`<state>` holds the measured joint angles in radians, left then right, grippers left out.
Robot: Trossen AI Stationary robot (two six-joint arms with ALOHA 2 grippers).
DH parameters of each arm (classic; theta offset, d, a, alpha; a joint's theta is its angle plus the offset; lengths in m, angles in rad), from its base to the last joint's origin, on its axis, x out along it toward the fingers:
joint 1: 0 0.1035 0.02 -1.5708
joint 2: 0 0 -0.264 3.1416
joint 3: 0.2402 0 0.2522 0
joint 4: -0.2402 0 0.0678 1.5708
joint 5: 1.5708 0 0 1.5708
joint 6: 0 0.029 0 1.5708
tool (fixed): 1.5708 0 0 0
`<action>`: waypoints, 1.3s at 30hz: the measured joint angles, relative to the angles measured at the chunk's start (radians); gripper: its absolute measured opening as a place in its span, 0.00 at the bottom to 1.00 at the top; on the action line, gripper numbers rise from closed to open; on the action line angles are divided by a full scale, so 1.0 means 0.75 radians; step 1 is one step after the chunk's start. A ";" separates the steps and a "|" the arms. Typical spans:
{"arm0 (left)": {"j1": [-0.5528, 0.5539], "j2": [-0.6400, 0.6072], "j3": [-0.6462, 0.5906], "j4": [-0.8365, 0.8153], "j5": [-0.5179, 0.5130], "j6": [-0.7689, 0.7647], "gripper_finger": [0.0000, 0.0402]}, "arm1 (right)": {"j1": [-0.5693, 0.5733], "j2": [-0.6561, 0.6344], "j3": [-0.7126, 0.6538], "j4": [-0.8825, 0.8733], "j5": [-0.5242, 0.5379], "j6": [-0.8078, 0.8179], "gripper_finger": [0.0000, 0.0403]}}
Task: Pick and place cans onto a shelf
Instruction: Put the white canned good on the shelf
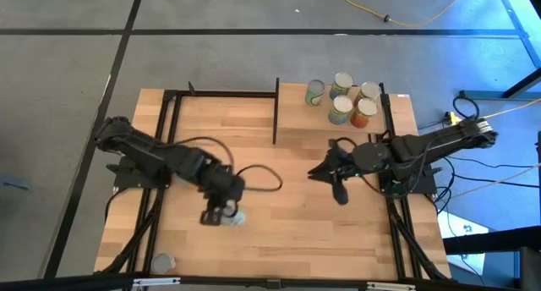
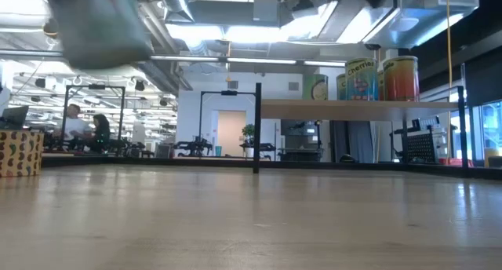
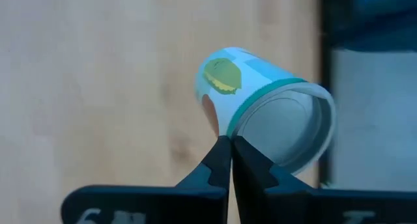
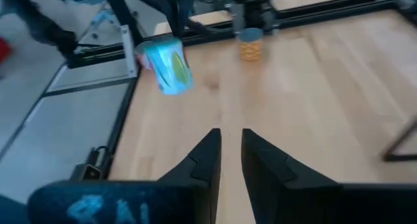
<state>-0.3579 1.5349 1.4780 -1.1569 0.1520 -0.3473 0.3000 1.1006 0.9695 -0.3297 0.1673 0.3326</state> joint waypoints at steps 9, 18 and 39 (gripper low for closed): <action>0.240 0.154 -0.002 0.014 0.015 0.095 0.00 | -0.002 -0.114 -0.001 -0.093 0.067 -0.001 0.16; 0.289 0.353 -0.002 0.085 0.110 0.163 0.00 | -0.002 -0.131 -0.001 -0.113 0.067 -0.001 0.16; 0.288 0.417 -0.002 0.240 0.065 0.124 0.11 | -0.002 -0.131 -0.001 -0.136 0.032 -0.002 0.16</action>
<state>-0.1422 1.8475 1.4765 -0.9771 0.2011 -0.2546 0.2985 1.0023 0.9688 -0.4320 0.1915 0.3313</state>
